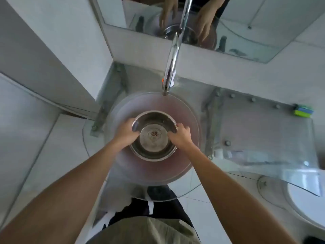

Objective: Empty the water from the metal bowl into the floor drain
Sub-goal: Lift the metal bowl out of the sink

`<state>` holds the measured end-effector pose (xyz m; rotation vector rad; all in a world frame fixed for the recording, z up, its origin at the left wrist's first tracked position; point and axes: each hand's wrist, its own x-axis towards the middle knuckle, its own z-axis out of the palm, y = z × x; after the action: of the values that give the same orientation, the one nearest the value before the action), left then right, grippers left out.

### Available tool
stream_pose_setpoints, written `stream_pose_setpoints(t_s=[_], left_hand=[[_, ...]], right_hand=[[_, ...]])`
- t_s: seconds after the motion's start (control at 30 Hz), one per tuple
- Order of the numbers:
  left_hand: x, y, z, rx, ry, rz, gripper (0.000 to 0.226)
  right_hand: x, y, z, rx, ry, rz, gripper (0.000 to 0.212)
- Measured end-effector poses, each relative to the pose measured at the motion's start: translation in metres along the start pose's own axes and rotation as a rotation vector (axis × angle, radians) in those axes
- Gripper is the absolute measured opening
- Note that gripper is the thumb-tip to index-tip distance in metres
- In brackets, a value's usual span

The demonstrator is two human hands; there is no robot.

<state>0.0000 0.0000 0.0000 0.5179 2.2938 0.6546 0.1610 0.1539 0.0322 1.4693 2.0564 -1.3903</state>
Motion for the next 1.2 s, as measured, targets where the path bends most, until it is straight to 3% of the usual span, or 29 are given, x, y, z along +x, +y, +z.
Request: stream_pose_setpoints(t_s=[0.17, 0.27, 0.4, 0.53, 0.67, 0.93, 1.07, 1.2], left_hand=[[0.013, -0.003, 0.006, -0.157, -0.052, -0.233, 0.05], [0.019, -0.005, 0.008, -0.281, -0.053, -0.36, 0.067], [0.026, -0.009, 0.017, -0.381, -0.059, -0.408, 0.013], [0.03, -0.006, 0.022, -0.438, 0.039, -0.457, 0.015], [0.031, -0.004, 0.02, -0.413, 0.026, -0.429, 0.026], [0.016, 0.02, 0.007, -0.286, 0.144, -0.247, 0.017], [0.003, 0.042, -0.004, -0.22, 0.154, -0.115, 0.021], [-0.015, 0.067, -0.01, -0.185, 0.086, 0.011, 0.02]], right_hand=[[0.029, 0.002, 0.005, 0.025, -0.035, 0.172, 0.079], [0.037, 0.001, 0.007, 0.033, -0.025, 0.191, 0.069], [0.046, 0.003, 0.008, 0.025, 0.003, 0.218, 0.061], [0.051, 0.01, 0.01, 0.03, 0.046, 0.22, 0.052], [0.048, 0.015, 0.008, 0.059, 0.095, 0.187, 0.043], [0.019, 0.019, -0.015, 0.103, 0.222, 0.128, 0.039], [-0.006, 0.024, -0.029, 0.149, 0.298, 0.117, 0.019], [-0.036, 0.032, -0.044, 0.236, 0.386, 0.131, 0.031]])
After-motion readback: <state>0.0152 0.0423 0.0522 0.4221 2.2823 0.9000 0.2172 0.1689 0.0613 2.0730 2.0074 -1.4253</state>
